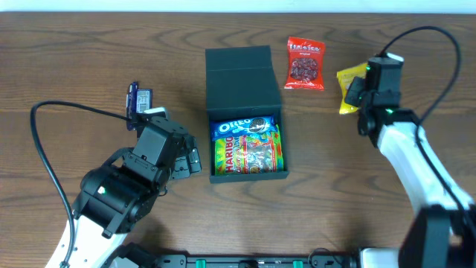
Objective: Pack container
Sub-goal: 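Lift the yellow bag and carry it left over the box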
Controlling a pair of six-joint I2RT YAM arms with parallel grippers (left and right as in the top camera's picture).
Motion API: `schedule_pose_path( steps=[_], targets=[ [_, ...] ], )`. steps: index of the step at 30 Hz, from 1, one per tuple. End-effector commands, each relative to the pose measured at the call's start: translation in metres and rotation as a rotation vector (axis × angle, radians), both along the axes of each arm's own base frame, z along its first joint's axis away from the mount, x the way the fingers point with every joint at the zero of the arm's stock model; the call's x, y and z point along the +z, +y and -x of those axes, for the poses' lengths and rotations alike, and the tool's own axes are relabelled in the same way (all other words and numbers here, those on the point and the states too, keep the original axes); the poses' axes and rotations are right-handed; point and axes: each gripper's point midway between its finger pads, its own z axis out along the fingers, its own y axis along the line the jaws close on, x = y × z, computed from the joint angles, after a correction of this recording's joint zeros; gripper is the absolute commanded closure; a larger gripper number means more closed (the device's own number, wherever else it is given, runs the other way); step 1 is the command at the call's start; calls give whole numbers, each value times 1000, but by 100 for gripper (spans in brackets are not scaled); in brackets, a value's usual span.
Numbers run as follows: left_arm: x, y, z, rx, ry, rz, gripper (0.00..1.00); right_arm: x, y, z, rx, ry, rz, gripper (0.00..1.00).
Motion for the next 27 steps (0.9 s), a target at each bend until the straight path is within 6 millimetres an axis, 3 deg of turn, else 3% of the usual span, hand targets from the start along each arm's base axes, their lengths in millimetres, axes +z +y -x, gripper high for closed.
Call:
schedule_pose_path(
  steps=[1, 7, 12, 18, 24, 27],
  targets=[
    [7, -1, -1, 9, -13, 14, 5, 26, 14, 8, 63, -50, -62, 98],
    [7, -1, -1, 9, -13, 14, 5, 60, 52, 30, 230, -96, -198, 98],
    [7, -1, -1, 9, -13, 14, 5, 76, 100, 50, 374, -97, -341, 98],
    [7, -1, -1, 8, -13, 14, 5, 76, 165, 72, 486, -44, -455, 99],
    [7, -1, -1, 9, -13, 14, 5, 77, 231, 105, 801, -24, -366, 98],
    [7, -1, -1, 9, -13, 14, 5, 74, 249, 119, 888, -1, -339, 98]
  ],
)
